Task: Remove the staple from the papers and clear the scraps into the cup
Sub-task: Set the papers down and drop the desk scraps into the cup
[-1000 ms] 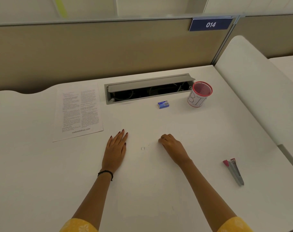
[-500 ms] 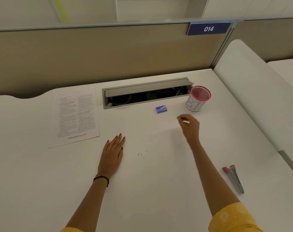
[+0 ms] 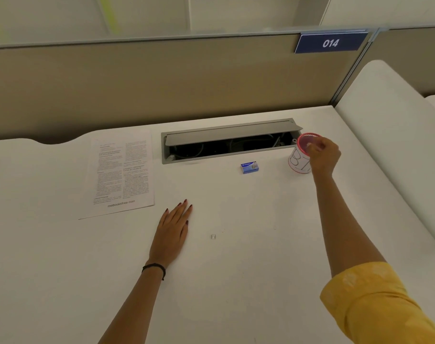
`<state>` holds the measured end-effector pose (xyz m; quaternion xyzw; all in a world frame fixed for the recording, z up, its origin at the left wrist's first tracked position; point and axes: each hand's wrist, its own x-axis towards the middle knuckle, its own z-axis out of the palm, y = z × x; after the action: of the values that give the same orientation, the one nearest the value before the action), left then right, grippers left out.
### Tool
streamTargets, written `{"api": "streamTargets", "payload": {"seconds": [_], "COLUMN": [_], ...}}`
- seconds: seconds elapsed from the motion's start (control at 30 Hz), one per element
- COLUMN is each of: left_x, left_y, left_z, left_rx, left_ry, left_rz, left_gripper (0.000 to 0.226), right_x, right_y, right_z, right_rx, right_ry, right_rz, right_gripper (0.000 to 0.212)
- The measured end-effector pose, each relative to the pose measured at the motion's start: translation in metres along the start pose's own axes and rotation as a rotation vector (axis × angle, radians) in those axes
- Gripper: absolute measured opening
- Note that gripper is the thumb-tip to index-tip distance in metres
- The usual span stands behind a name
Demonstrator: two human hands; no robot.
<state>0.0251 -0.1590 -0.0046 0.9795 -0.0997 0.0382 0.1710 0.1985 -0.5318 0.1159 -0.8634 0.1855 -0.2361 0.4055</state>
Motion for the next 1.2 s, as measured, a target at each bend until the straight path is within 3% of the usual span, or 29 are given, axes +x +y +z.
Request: {"api": "streamTargets", "payload": {"seconds": [0.1,0.33,0.43,0.57,0.63,0.83,1.0,1.1,1.2], "left_x": [0.0,-0.002,-0.008,-0.025,-0.034,-0.057,-0.066,-0.067,-0.067], "left_y": [0.0,0.0,0.003,0.01,0.016,0.019,0.02,0.021,0.021], "left_z": [0.0,0.003,0.003,0.002,0.003,0.0,-0.001,-0.002,-0.002], "left_rx": [0.006,0.008,0.0,-0.006,0.0,-0.003,-0.014,-0.012,-0.007], "left_ry": [0.004,-0.003,0.004,0.014,0.012,0.005,0.007,0.011,0.011], "left_rz": [0.002,-0.02,-0.045,-0.078,-0.093,-0.088,-0.078,-0.071,-0.072], "left_gripper": [0.05,0.05,0.05,0.051,0.051,0.049,0.05,0.051,0.052], "right_x": [-0.006,-0.084,-0.141,-0.223,-0.252,-0.298,-0.306,-0.306,-0.304], "right_y": [-0.004,-0.001,0.01,0.007,0.004,-0.003,0.001,0.007,0.009], "right_z": [-0.003,0.001,0.02,0.044,0.053,0.044,0.025,0.02,0.015], "right_rx": [-0.067,0.03,0.039,-0.016,-0.073,-0.151,-0.201,-0.281,-0.315], "right_ry": [-0.058,-0.138,-0.323,-0.712,-0.795,-0.837,-0.833,-0.853,-0.775], "right_rz": [-0.006,-0.228,-0.32,-0.364,-0.448,-0.674,-0.614,-0.68,-0.642], "right_gripper": [0.042,0.043,0.038,0.036,0.039,0.055,0.046,0.04,0.029]}}
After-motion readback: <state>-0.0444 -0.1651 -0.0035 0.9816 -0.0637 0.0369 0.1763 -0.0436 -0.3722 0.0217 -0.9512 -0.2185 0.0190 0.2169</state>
